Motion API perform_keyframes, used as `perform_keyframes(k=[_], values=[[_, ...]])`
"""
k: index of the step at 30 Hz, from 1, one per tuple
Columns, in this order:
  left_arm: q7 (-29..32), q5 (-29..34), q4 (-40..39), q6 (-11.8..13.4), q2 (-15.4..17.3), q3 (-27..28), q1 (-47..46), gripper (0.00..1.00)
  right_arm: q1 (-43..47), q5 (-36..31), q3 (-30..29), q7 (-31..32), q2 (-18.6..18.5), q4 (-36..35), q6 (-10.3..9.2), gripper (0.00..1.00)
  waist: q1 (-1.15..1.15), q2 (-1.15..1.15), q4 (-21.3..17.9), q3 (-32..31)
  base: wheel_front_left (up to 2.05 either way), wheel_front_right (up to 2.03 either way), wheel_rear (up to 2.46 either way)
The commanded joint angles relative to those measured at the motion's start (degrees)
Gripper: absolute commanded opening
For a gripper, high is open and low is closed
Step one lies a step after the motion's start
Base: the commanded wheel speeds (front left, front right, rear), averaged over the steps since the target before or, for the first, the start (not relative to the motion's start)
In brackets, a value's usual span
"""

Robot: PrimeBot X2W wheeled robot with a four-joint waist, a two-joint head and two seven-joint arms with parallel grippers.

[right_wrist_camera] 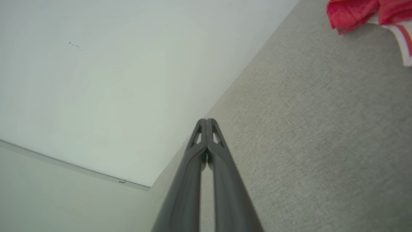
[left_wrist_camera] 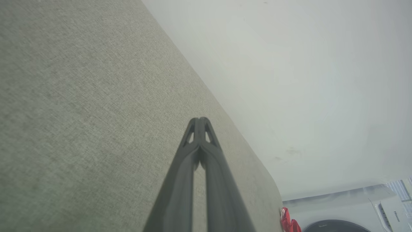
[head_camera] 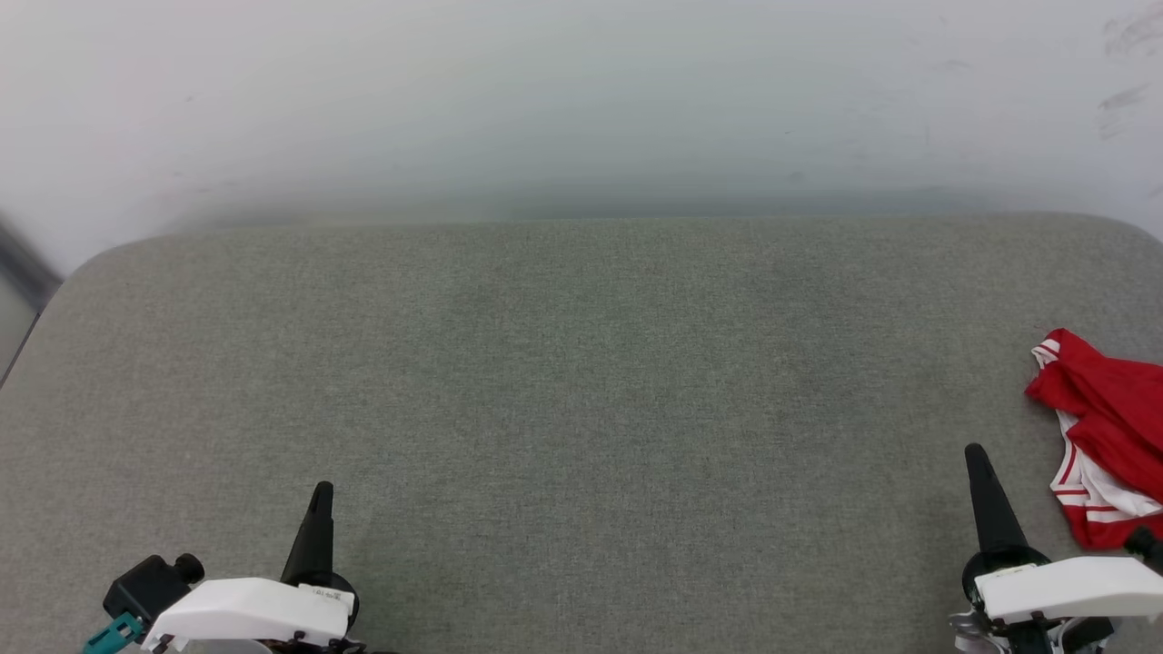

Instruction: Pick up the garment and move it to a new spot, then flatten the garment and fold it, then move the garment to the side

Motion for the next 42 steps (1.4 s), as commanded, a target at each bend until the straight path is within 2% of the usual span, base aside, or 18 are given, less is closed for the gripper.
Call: perform_keyframes(k=[1,42], values=[[0.3,-1.2,-0.4,-0.4,0.1,0.2,-1.3,0.0,-1.3,1.3,-0.1,0.2,-0.5,-0.3,0.01,0.0,0.0,0.0,0.0,0.0,0.0,0.0,0.0],[6.0,-24.0,2.0,-2.2,0.1,1.9,-4.8,0.0,-4.2,23.0,-1.0,6.0,-0.3,2.3,0.0,0.0,0.0,0.0,-0.6,-0.4,0.0,0.0,0.0]])
